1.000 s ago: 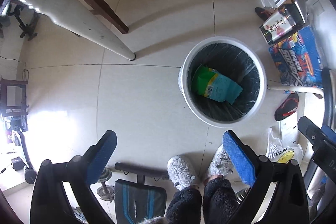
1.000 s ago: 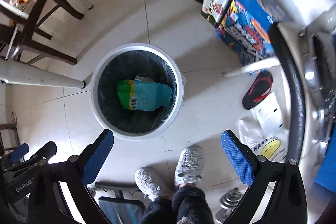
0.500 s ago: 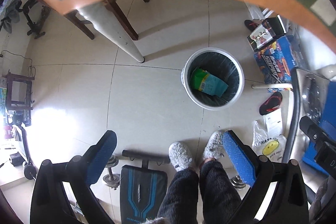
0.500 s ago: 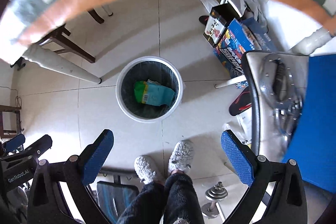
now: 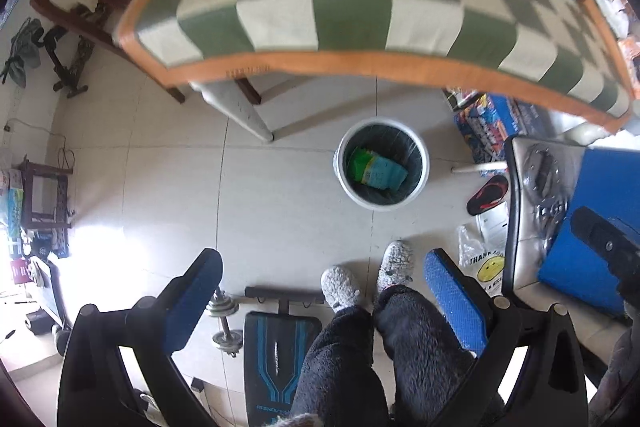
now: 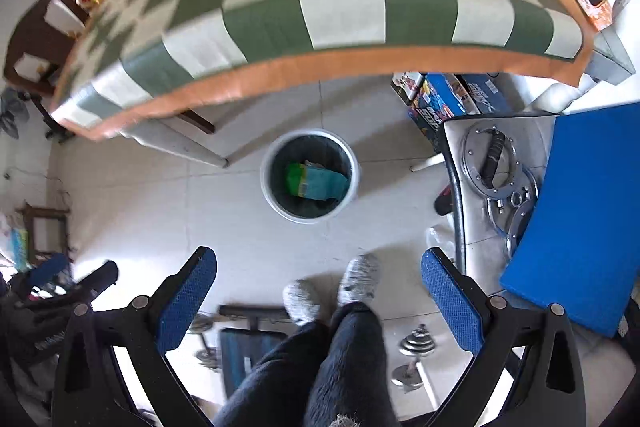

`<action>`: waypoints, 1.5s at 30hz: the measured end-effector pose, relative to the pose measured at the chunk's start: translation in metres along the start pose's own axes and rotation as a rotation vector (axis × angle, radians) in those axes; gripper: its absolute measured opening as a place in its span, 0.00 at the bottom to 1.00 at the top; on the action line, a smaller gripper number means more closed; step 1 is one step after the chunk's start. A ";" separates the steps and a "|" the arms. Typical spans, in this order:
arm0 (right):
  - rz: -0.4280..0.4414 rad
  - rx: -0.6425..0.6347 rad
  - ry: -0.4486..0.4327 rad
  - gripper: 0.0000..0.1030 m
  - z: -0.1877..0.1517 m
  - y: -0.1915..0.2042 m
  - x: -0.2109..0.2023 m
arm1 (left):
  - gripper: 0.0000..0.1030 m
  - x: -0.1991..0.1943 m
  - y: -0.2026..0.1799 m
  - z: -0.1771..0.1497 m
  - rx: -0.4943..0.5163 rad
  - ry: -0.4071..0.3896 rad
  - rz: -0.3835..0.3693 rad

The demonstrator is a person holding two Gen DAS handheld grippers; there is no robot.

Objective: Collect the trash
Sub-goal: 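Withdraw both open tools from the bin back toward the table, then grasp the black round lid with the left tool while the right tool grasps the white toothpaste box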

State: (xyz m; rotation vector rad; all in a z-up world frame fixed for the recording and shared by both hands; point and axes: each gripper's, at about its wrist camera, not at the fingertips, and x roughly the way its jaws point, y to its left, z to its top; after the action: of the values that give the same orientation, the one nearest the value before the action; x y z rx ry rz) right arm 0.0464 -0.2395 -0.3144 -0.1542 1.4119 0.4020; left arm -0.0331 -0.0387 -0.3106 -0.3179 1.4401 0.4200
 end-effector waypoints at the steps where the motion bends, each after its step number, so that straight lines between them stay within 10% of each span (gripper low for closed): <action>1: 0.019 0.015 -0.006 1.00 0.008 0.000 -0.012 | 1.00 -0.007 -0.002 0.007 0.003 -0.013 -0.003; 12: 0.122 0.121 -0.124 1.00 0.143 -0.028 -0.091 | 1.00 -0.069 -0.049 0.174 0.035 -0.171 0.033; 27: 0.029 0.169 -0.044 1.00 0.460 -0.139 -0.022 | 1.00 0.037 -0.118 0.434 -0.080 0.085 0.029; 42: 0.010 0.179 0.119 1.00 0.575 -0.150 0.098 | 0.96 0.120 -0.106 0.500 -0.199 0.235 -0.068; 45: -0.007 0.133 0.108 0.79 0.579 -0.138 0.104 | 0.83 0.115 -0.100 0.500 -0.219 0.193 -0.062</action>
State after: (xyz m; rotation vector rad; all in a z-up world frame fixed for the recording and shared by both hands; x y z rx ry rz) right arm 0.6437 -0.1514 -0.3406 -0.0731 1.5395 0.2959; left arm 0.4637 0.1101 -0.3743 -0.5911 1.5698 0.5083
